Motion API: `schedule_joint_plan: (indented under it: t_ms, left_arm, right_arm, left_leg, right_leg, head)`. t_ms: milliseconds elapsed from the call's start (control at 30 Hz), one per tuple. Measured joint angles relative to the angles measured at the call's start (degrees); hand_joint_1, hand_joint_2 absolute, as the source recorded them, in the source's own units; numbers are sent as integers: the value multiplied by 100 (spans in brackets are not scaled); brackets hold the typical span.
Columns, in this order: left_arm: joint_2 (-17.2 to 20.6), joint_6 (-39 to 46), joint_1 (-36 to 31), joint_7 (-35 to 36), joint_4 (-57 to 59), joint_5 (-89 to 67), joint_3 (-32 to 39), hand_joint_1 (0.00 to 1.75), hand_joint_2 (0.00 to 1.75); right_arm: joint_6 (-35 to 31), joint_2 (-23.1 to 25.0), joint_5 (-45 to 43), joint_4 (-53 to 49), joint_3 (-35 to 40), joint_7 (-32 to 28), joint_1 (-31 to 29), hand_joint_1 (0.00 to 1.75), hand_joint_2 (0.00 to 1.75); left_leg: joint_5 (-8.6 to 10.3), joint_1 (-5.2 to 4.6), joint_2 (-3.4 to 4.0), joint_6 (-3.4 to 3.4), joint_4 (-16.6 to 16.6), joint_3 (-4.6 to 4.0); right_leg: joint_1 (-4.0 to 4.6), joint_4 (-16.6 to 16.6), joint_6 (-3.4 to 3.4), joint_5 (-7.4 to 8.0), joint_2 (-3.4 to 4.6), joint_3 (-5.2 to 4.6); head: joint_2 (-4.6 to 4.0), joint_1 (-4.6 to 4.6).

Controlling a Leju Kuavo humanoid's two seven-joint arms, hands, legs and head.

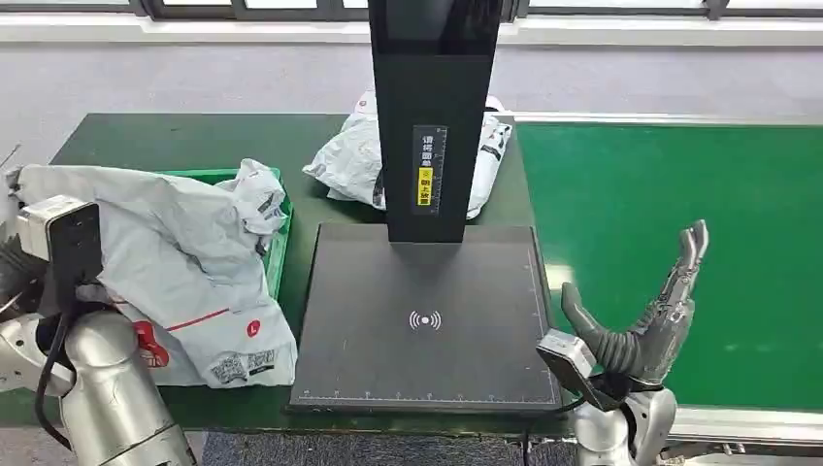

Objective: Moved the parcel from conveyor to table for the left to box.

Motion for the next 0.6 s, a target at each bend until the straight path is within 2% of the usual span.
schedule_joint_plan:
  t_ms: [67, 200, 467, 600]
  left_arm:
    - [0, 0, 4, 123, 45, -202, -80, 0, 175]
    - [-4, -28, -7, 879, 744, -1290, -385, 0, 175]
    - [-5, -26, -220, 756, 2032, -1538, -323, 0, 175]
    - [61, -26, -456, 975, 2613, -1788, -212, 0, 175]
  right_arm:
    - [0, 0, 0, 0, -7, 0, 4, 0, 175]
    - [0, 0, 52, -72, -13, 114, 23, 0, 175]
    - [2, 0, 105, -87, -13, 131, 51, 0, 175]
    - [0, 0, 120, -87, -13, 129, 51, 0, 175]
  left_leg:
    - [2, 0, 2, -3, 0, 5]
    - [6, 1, -1, -4, 0, 6]
    - [6, -1, 14, -4, 0, 5]
    - [6, 0, 12, -4, 0, 5]
  right_leg:
    - [1, 0, -2, 1, 4, -5]
    - [0, 0, -1, 2, 0, 4]
    - [-1, 1, -3, 10, 9, -1]
    - [-1, 1, -3, 10, 7, -1]
  head:
    - [0, 0]
    - [0, 2]
    - [0, 0]
    - [0, 0]
